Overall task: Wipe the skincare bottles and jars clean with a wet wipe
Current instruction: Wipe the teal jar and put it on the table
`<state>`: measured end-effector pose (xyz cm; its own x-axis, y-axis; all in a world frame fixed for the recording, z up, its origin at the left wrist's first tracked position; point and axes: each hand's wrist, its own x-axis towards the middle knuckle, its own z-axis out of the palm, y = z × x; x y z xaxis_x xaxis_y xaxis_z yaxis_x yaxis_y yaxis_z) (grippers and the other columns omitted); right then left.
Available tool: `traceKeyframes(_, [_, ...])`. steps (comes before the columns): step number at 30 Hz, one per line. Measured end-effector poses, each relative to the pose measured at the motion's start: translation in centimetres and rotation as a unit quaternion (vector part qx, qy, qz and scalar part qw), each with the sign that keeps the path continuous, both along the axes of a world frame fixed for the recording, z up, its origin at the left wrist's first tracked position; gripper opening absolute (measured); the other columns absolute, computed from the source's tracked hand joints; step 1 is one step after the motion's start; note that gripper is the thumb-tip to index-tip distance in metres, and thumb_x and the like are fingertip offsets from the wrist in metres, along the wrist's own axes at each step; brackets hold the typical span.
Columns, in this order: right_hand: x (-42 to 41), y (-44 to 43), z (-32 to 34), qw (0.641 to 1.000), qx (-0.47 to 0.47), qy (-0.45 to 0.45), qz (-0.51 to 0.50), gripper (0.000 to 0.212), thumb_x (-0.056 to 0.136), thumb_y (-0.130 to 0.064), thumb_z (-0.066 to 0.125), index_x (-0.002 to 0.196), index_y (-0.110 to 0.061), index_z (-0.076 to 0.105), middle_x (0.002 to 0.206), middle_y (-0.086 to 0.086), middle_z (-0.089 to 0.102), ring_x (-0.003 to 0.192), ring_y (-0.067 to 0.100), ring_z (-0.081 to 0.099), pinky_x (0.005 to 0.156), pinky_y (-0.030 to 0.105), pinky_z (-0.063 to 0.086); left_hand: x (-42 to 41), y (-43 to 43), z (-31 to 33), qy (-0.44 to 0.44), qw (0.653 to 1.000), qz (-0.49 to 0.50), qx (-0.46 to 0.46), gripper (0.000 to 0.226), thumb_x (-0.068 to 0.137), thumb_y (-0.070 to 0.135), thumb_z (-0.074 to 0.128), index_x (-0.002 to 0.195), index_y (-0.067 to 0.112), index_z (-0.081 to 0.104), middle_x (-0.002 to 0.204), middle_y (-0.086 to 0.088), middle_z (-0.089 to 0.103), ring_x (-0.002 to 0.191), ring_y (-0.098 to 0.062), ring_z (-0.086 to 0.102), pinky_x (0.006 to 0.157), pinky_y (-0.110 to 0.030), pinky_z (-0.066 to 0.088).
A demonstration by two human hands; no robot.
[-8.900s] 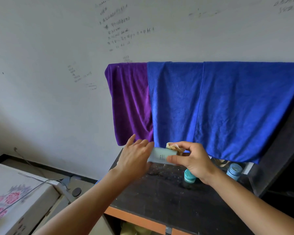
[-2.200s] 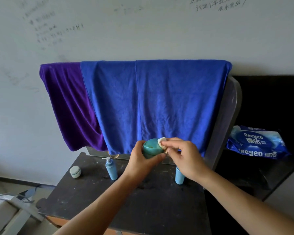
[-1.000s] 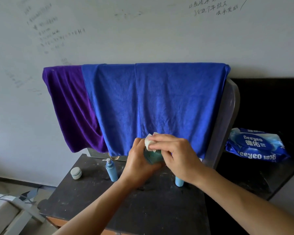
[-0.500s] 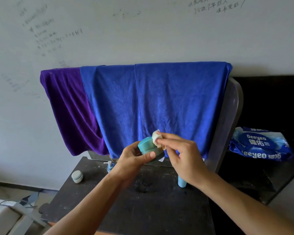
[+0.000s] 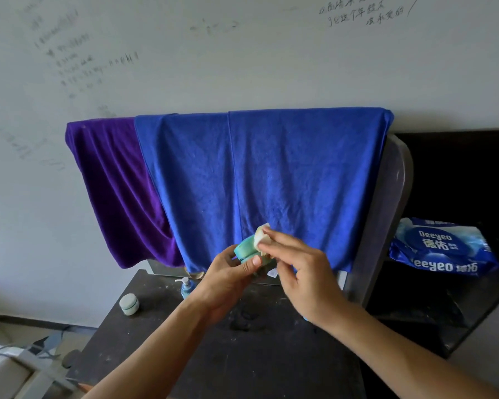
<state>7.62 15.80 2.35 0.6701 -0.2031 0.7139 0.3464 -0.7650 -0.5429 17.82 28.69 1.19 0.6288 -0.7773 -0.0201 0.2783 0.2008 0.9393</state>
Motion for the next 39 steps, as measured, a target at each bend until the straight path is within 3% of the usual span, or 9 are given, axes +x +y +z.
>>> traceKeyframes(3, [0.1, -0.2, -1.3, 1.0, 0.005, 0.017, 0.01, 0.038, 0.086, 0.006, 0.052, 0.12, -0.009, 0.063, 0.134, 0.003, 0.056, 0.127, 0.004, 0.049, 0.104, 0.023, 0.043, -0.3, -0.1, 0.0, -0.018, 1.0, -0.012, 0.02, 0.047, 0.082, 0.025, 0.069, 0.124, 0.005, 0.059, 0.112, -0.014, 0.066, 0.107, -0.025, 0.062, 0.094, -0.037, 0.048])
traceKeyframes(9, [0.6, -1.4, -1.0, 0.995, 0.087, 0.056, 0.012, 0.037, 0.087, 0.012, 0.048, 0.112, -0.007, 0.068, 0.121, -0.014, 0.059, 0.116, -0.009, 0.053, 0.098, 0.01, 0.04, 0.8, 1.0, -0.2, 0.06, 0.997, -0.042, 0.023, 0.056, 0.079, 0.004, 0.056, 0.133, -0.007, 0.046, 0.133, -0.028, 0.053, 0.117, -0.037, 0.052, 0.104, -0.046, 0.04])
traceKeyframes(13, [0.9, -1.3, -0.7, 0.986, 0.141, 0.084, 0.009, 0.037, 0.089, 0.012, 0.048, 0.114, -0.007, 0.066, 0.119, -0.012, 0.059, 0.11, -0.021, 0.048, 0.094, 0.002, 0.036, 1.1, 1.4, -0.4, 0.045, 0.999, -0.021, 0.008, 0.049, 0.08, 0.005, 0.064, 0.127, -0.005, 0.052, 0.12, -0.025, 0.062, 0.108, -0.034, 0.063, 0.088, -0.04, 0.054])
traceKeyframes(20, [1.1, -0.1, 0.6, 0.994, -0.061, 0.011, 0.089, 0.032, 0.087, -0.001, 0.044, 0.1, -0.008, 0.073, 0.118, -0.001, 0.066, 0.118, 0.006, 0.057, 0.098, 0.019, 0.045, 1.5, 1.8, -0.4, 0.017, 0.999, -0.01, 0.034, 0.06, 0.068, 0.003, 0.077, 0.12, -0.01, 0.049, 0.096, -0.016, 0.063, 0.089, -0.025, 0.062, 0.082, -0.033, 0.052])
traceKeyframes(24, [1.8, -1.6, 1.8, 0.995, 0.047, 0.029, 0.078, 0.03, 0.085, 0.005, 0.049, 0.099, -0.007, 0.073, 0.108, -0.011, 0.066, 0.101, -0.008, 0.062, 0.084, 0.007, 0.045, 1.6, 1.9, -0.1, 0.002, 0.998, 0.018, 0.053, 0.064, 0.057, 0.008, 0.082, 0.114, -0.001, 0.054, 0.1, -0.022, 0.063, 0.09, -0.032, 0.061, 0.085, -0.041, 0.047])
traceKeyframes(29, [1.4, -0.8, 0.2, 0.997, -0.025, 0.035, 0.062, 0.032, 0.084, 0.008, 0.051, 0.102, -0.009, 0.072, 0.122, -0.002, 0.065, 0.113, 0.002, 0.06, 0.093, 0.012, 0.045, 2.2, 2.0, 0.4, -0.009, 1.0, 0.014, 0.023, 0.061, 0.07, 0.0, 0.075, 0.127, 0.008, 0.055, 0.101, -0.019, 0.064, 0.09, -0.029, 0.059, 0.085, -0.042, 0.044])
traceKeyframes(32, [0.2, -2.4, -1.2, 0.995, -0.013, 0.091, 0.044, 0.03, 0.079, 0.006, 0.051, 0.089, -0.009, 0.076, 0.108, -0.014, 0.068, 0.101, 0.004, 0.066, 0.084, 0.008, 0.047, 2.5, 2.6, 0.1, 0.004, 0.999, 0.041, 0.028, 0.055, 0.068, 0.001, 0.074, 0.12, 0.007, 0.059, 0.099, -0.016, 0.067, 0.088, -0.028, 0.064, 0.081, -0.038, 0.051])
traceKeyframes(36, [0.4, -2.7, -0.1, 0.997, 0.035, 0.061, 0.006, 0.029, 0.083, 0.002, 0.049, 0.093, -0.008, 0.074, 0.102, -0.013, 0.069, 0.089, 0.001, 0.067, 0.079, 0.024, 0.055, 2.2, 2.5, 0.0, 0.014, 0.997, 0.051, 0.052, 0.052, 0.066, 0.006, 0.075, 0.115, 0.006, 0.057, 0.096, -0.013, 0.068, 0.085, -0.024, 0.066, 0.075, -0.034, 0.052])
traceKeyframes(39, [1.4, -0.6, 1.1, 0.999, 0.011, 0.039, 0.03, 0.031, 0.086, 0.003, 0.048, 0.106, -0.006, 0.07, 0.115, -0.008, 0.065, 0.103, 0.002, 0.063, 0.089, 0.013, 0.049, 1.7, 1.6, 0.4, 0.015, 0.998, 0.034, 0.056, 0.055, 0.069, 0.013, 0.075, 0.119, 0.003, 0.054, 0.1, -0.012, 0.067, 0.092, -0.026, 0.063, 0.083, -0.039, 0.048])
